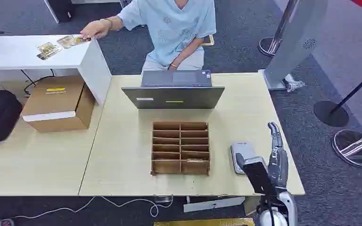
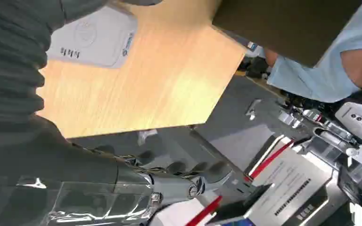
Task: Pass the card to the sensor for recognition and then transmit it.
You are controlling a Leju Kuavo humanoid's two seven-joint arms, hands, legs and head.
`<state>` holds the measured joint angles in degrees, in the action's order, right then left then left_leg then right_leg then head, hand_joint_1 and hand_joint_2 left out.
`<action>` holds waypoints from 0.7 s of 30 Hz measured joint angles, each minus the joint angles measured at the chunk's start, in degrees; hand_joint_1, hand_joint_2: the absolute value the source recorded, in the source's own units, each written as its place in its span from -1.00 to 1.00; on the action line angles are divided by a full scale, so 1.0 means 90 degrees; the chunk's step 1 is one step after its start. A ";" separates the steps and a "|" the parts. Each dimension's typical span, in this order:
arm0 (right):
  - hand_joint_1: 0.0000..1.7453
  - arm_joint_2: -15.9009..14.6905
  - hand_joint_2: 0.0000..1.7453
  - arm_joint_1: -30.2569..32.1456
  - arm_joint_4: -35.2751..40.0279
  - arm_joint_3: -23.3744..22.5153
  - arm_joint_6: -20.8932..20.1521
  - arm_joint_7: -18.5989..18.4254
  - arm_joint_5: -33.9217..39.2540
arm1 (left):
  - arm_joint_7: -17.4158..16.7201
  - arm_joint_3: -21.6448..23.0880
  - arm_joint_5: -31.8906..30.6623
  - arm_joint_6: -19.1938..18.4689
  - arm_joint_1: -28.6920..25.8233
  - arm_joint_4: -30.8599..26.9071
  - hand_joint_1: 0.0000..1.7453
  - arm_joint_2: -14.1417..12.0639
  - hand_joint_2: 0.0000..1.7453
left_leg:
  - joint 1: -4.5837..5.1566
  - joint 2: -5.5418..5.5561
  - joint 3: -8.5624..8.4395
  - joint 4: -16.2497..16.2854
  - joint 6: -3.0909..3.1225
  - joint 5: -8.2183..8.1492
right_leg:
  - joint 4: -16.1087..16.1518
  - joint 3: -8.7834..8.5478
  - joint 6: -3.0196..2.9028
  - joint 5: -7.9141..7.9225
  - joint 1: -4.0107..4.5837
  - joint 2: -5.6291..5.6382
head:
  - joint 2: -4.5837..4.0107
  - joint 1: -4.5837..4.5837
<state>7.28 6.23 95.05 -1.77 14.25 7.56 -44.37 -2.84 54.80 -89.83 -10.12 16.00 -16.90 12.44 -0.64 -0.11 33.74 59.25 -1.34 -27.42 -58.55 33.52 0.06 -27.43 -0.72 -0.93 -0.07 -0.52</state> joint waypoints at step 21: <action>-1.00 -0.0124 1.00 0.0488 0.0396 0.0054 0.1198 -0.0333 -0.2666 | 0.0475 -0.0046 0.0054 0.0010 0.0063 0.0000 -1.00 -0.0024 -1.00 | 0.0000 -0.0001 0.0002 0.0000 0.0000 -0.0001 | 0.0000 0.0000 0.0000 0.0000 0.0000 0.0002 | 0.0000 -0.0002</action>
<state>6.16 10.62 98.62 -1.29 25.03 4.56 -68.36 1.43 54.38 -89.35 -10.03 16.56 -16.90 12.22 -0.64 -0.12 33.76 59.25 -1.34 -27.42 -58.55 33.52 0.06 -27.43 -0.72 -0.92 -0.07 -0.55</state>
